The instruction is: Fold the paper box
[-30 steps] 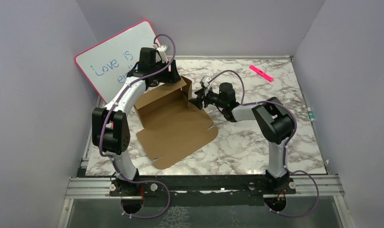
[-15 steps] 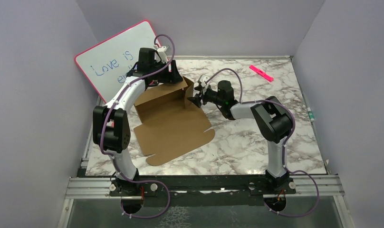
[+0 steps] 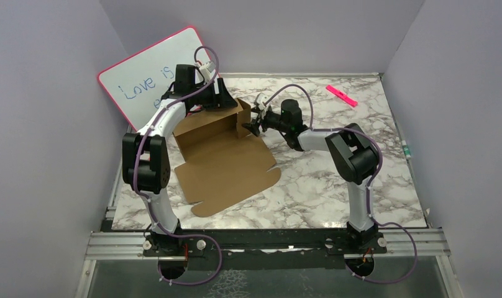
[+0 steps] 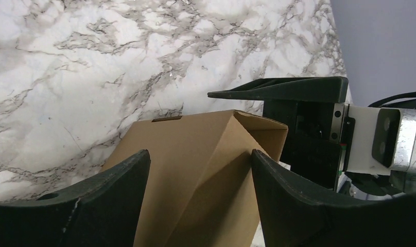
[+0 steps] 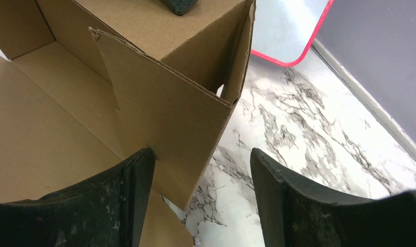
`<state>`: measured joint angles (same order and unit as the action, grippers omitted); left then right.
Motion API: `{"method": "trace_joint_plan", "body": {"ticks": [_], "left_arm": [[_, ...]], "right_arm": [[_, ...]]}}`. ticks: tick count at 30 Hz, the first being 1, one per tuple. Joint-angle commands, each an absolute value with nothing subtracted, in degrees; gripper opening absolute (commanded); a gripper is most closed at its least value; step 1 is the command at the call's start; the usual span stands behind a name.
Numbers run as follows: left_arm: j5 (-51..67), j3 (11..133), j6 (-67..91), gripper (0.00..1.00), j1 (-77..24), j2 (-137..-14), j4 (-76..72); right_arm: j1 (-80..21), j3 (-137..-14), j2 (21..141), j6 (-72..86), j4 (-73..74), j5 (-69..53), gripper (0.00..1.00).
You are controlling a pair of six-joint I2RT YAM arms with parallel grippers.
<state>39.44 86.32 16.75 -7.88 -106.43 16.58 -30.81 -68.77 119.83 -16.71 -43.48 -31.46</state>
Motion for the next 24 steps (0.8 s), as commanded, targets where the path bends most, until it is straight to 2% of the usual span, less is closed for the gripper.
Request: {"method": "trace_joint_plan", "body": {"ticks": [1,14,24], "left_arm": [[43.5,86.7,19.6,0.73,-6.7,-108.6,17.4],[47.5,88.7,23.1,0.76,-4.5,-109.8,16.6],[50.6,89.3,23.6,0.79,-4.4,-110.9,17.1]], "right_arm": [[-31.1,-71.3,121.9,-17.8,-43.8,-34.3,0.72],[-31.7,-74.4,123.6,-21.2,-42.5,-34.6,0.69],[-32.8,-77.2,125.0,-21.7,-43.6,-33.1,0.62]]}}
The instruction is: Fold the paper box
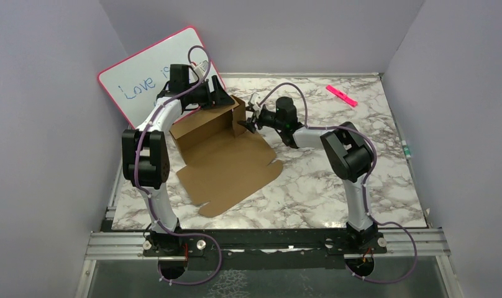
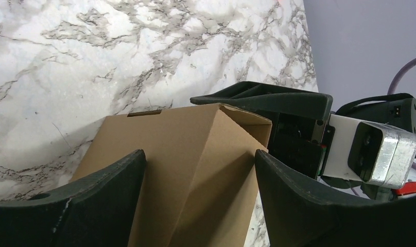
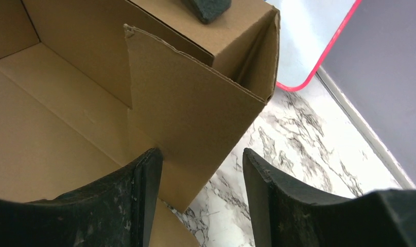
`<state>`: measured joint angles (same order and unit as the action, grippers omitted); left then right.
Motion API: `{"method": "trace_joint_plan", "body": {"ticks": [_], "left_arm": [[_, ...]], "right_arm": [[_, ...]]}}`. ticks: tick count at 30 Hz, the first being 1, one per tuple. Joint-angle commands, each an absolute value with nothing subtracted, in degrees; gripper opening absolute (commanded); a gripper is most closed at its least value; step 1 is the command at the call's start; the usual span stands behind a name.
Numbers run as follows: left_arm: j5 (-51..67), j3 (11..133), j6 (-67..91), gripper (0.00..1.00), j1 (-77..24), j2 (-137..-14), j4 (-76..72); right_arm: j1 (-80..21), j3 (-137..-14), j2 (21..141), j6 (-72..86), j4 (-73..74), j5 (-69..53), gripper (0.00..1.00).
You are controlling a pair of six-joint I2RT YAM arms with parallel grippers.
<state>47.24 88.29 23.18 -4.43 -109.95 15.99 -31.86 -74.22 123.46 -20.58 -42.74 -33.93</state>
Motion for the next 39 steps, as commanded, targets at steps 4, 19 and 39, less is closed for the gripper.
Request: {"method": "trace_joint_plan", "body": {"ticks": [4,19,39], "left_arm": [[52.1,89.5,24.1,0.8,-4.4,-111.1,17.1],[56.9,87.3,26.6,0.81,-4.6,-109.6,15.5],[58.6,82.7,29.5,0.81,-11.6,-101.9,13.8]], "right_arm": [[-33.7,-78.1,125.6,-22.6,-44.0,-31.5,0.6],[-35.6,-74.6,122.3,-18.7,-51.5,-22.9,0.42],[-36.0,-62.7,100.3,-8.8,-30.9,-16.6,0.29]]}}
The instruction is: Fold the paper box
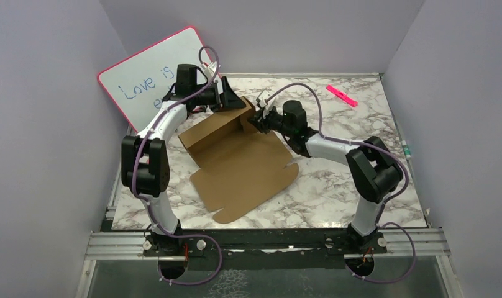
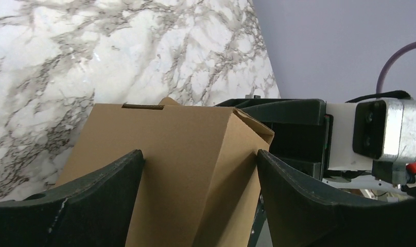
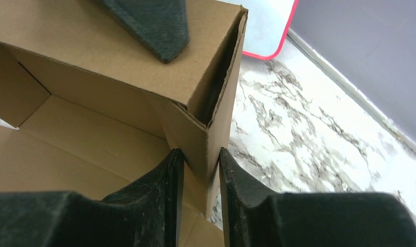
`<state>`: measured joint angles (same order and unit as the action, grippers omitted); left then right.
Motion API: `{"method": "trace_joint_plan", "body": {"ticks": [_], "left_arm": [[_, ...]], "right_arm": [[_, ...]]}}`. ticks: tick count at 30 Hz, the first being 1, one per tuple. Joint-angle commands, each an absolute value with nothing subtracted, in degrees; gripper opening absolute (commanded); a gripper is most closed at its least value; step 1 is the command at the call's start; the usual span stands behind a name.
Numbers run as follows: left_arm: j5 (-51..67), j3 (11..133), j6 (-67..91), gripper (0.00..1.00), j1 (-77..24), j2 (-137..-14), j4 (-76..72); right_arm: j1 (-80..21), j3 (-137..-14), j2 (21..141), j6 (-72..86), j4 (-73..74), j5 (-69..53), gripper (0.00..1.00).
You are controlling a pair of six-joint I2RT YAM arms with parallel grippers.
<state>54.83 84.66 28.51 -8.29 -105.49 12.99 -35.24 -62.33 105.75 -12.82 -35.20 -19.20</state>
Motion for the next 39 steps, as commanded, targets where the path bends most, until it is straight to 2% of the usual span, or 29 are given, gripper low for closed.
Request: {"method": "trace_joint_plan", "body": {"ticks": [1,11,18,24,31,39], "left_arm": [[58.6,82.2,29.3,0.82,-11.9,-101.4,13.8],[57.9,79.0,28.1,0.83,-13.6,-103.1,13.9],[57.4,78.7,26.5,0.83,-14.1,-105.4,14.7],[57.7,78.6,26.1,0.84,-14.1,-106.3,14.9],[57.8,78.4,25.9,0.84,-14.2,-106.2,15.0],[57.5,78.2,26.0,0.84,-14.2,-105.9,15.0]], "right_arm": [[-36.0,-62.3,99.5,-8.3,-29.5,-15.6,0.29],[-36.2,-51.3,96.9,-6.3,-33.9,-12.6,0.35],[-36.4,-46.0,98.5,-7.7,-45.3,-14.3,0.4],[-36.4,-45.3,101.3,-9.2,-53.5,-16.5,0.49],[-36.4,-46.0,104.3,-8.6,-56.9,-15.1,0.48],[-36.9,-46.0,104.8,-8.7,-56.8,-7.7,0.38]]}}
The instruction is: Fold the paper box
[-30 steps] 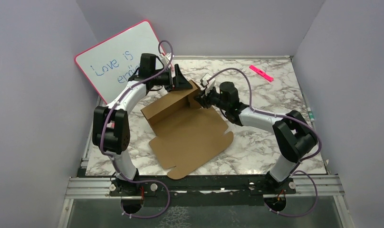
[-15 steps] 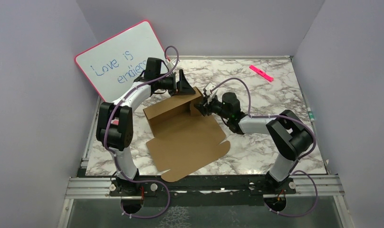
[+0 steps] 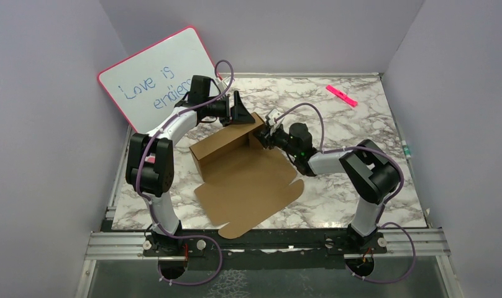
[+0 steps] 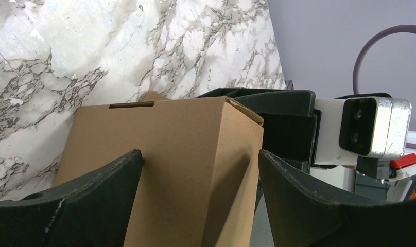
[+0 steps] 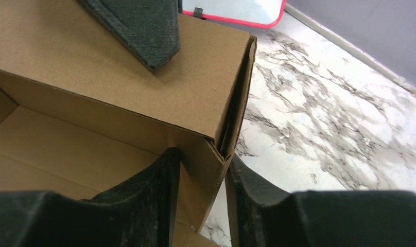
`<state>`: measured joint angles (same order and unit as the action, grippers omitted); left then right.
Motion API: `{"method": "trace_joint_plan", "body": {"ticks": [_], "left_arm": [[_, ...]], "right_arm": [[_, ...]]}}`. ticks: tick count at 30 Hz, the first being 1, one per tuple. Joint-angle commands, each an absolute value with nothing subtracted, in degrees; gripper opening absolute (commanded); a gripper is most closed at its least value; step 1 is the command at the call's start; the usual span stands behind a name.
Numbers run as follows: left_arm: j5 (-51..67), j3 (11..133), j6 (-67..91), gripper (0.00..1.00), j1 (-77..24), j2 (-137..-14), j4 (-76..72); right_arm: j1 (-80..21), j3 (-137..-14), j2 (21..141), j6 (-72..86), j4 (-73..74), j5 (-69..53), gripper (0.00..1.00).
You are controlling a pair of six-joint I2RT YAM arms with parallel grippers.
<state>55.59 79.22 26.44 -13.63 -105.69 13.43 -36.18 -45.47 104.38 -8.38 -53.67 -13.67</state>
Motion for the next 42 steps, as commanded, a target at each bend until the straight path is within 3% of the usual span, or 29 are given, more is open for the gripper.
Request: {"method": "trace_joint_plan", "body": {"ticks": [1,15,17,20,26,33,42], "left_arm": [[57.6,78.2,26.1,0.84,-14.2,-105.9,15.0],[57.7,78.2,26.1,0.84,-15.0,-104.7,15.0],[57.7,78.2,26.1,0.84,-15.0,-104.5,15.0],[57.6,78.1,26.1,0.84,-15.0,-104.4,15.0],[57.4,78.1,26.1,0.84,-15.0,-104.6,15.0],[57.0,78.0,26.0,0.84,-14.9,-104.5,15.0],[57.3,78.1,26.3,0.84,-14.9,-104.4,15.0]], "right_arm": [[-37.2,-46.0,104.7,-8.9,-56.7,-6.1,0.36],[-42.3,-48.7,106.9,-4.9,-57.0,18.2,0.36],[-42.4,-47.0,107.5,-3.1,-59.9,14.7,0.43],[-42.5,-44.6,109.5,-3.8,-66.3,10.7,0.45],[-42.4,-42.2,112.1,-4.4,-72.5,12.0,0.3],[-39.8,-42.6,112.9,-2.8,-71.9,0.5,0.32],[-39.4,-45.7,114.0,-6.7,-69.7,7.0,0.29]]}}
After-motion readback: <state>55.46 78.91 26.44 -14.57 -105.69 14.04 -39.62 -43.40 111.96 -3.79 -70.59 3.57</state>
